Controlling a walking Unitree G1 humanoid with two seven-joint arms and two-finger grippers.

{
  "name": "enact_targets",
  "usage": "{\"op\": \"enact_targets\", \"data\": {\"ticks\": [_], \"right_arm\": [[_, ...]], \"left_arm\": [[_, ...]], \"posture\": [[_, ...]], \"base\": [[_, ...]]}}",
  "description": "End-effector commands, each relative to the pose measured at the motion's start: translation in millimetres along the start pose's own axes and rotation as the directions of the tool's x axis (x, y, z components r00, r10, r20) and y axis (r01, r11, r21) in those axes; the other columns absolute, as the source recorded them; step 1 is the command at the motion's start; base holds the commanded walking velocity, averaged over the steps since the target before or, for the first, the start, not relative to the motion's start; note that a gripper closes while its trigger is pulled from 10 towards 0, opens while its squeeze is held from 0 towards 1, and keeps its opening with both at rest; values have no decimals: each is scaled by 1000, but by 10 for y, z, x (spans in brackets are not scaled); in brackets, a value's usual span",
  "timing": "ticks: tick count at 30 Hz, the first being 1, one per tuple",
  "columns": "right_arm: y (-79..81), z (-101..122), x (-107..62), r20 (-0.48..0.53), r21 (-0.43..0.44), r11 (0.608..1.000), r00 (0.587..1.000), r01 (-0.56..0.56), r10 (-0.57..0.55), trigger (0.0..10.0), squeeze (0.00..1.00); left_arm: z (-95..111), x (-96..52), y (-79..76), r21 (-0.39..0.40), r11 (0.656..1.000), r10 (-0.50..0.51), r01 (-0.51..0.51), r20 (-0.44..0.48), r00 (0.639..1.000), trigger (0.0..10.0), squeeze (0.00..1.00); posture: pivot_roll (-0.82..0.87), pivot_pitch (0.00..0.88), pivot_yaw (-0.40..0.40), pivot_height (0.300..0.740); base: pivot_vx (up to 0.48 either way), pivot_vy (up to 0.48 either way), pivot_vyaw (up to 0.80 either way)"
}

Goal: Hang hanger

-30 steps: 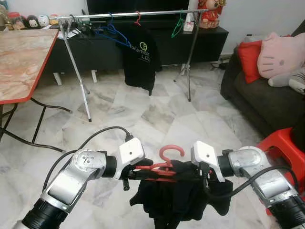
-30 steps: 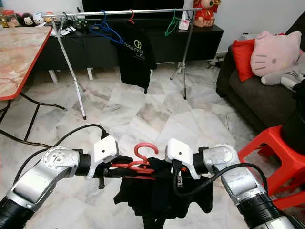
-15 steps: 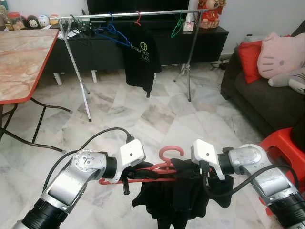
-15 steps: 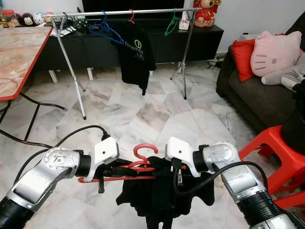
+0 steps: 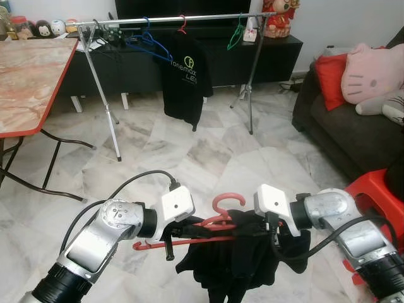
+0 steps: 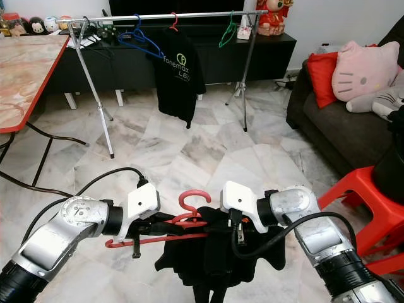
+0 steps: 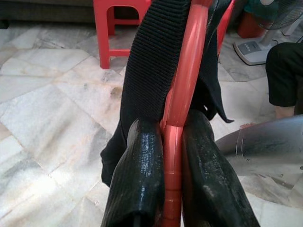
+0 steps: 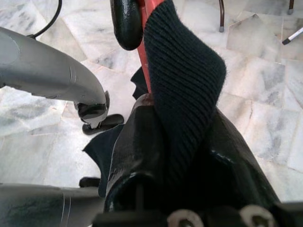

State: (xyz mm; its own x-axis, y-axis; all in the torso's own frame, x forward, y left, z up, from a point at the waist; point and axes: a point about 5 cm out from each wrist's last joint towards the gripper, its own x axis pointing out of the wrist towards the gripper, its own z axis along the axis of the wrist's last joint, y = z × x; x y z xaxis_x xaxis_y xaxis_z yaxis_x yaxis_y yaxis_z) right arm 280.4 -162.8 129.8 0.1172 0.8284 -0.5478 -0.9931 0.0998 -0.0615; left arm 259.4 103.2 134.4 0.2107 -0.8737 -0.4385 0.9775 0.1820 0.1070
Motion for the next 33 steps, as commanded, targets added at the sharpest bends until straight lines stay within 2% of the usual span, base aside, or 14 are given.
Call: {"op": "enact_targets", "data": {"ticks": [1, 2, 3, 4, 5, 19, 20, 24, 29, 30, 31, 32, 33], "right_arm": [[-7, 87, -16, 33, -24, 1000, 999, -20, 21, 10000, 576], [2, 91, -27, 26, -30, 999, 999, -32, 33, 10000, 847], [7, 91, -32, 22, -34, 999, 999, -40, 40, 10000, 847], [6, 92, -51, 17, -35, 999, 999, -42, 43, 10000, 961], [4, 92, -57, 17, -34, 999, 999, -41, 41, 10000, 980], [-3, 32, -216, -39, -34, 999, 999, -20, 19, 10000, 988], [-14, 14, -238, -52, -31, 999, 999, -6, 5, 10000, 929], [-13, -50, -310, -87, -19, 1000, 996, 9, -11, 10000, 937], [-36, -80, -313, -77, -14, 999, 996, 47, -48, 10000, 941], [-42, -80, -305, -67, -10, 998, 996, 55, -55, 9569, 937], [-49, -80, -296, -57, -6, 998, 996, 63, -63, 9569, 937], [-47, -71, -284, -43, -4, 998, 997, 63, -63, 2745, 929], [-45, -64, -276, -34, -3, 998, 997, 62, -62, 2745, 929]], "left_arm": [[27, -39, 107, 11, 997, 71, -71, -7, 997, 0, 0], [16, -36, 108, 8, 997, 71, -71, -9, 997, 0, 0], [11, -34, 108, 7, 997, 72, -72, -9, 997, 0, 0], [5, -33, 108, 5, 997, 72, -72, -9, 997, 0, 0], [3, -34, 107, 4, 997, 71, -71, -9, 997, 0, 0], [-54, -39, 113, -4, 996, 84, -84, -10, 996, 0, 0], [-58, -41, 114, -5, 996, 87, -87, -10, 996, 0, 0], [-72, -43, 116, -9, 996, 93, -93, -8, 996, 0, 0], [-70, -38, 116, -6, 996, 94, -94, -1, 996, 0, 0], [-68, -37, 118, -6, 995, 97, -97, 0, 995, 0, 0], [-67, -35, 120, -6, 995, 99, -99, 2, 995, 0, 0], [-63, -33, 122, -5, 995, 102, -102, 4, 995, 0, 0], [-59, -32, 123, -4, 995, 104, -104, 6, 995, 0, 0]], "posture": [[-67, 0, -97, 740], [-69, 0, -99, 740], [-69, 0, -99, 740], [-69, 0, -100, 740], [-69, 0, -100, 740], [-80, 0, -105, 740], [-80, 0, -105, 740], [-80, 0, -105, 740], [-80, 0, -105, 740], [-80, 0, -105, 740], [-80, 0, -105, 740], [-87, 0, -108, 740], [-87, 0, -108, 740]], "base": [[0, 0, 0], [0, 0, 0], [0, 0, 0], [0, 0, 0], [0, 0, 0], [0, 0, 0], [0, 0, 0], [0, 0, 0], [0, 0, 0], [0, 0, 0], [0, 0, 0], [0, 0, 0], [0, 0, 0]]}}
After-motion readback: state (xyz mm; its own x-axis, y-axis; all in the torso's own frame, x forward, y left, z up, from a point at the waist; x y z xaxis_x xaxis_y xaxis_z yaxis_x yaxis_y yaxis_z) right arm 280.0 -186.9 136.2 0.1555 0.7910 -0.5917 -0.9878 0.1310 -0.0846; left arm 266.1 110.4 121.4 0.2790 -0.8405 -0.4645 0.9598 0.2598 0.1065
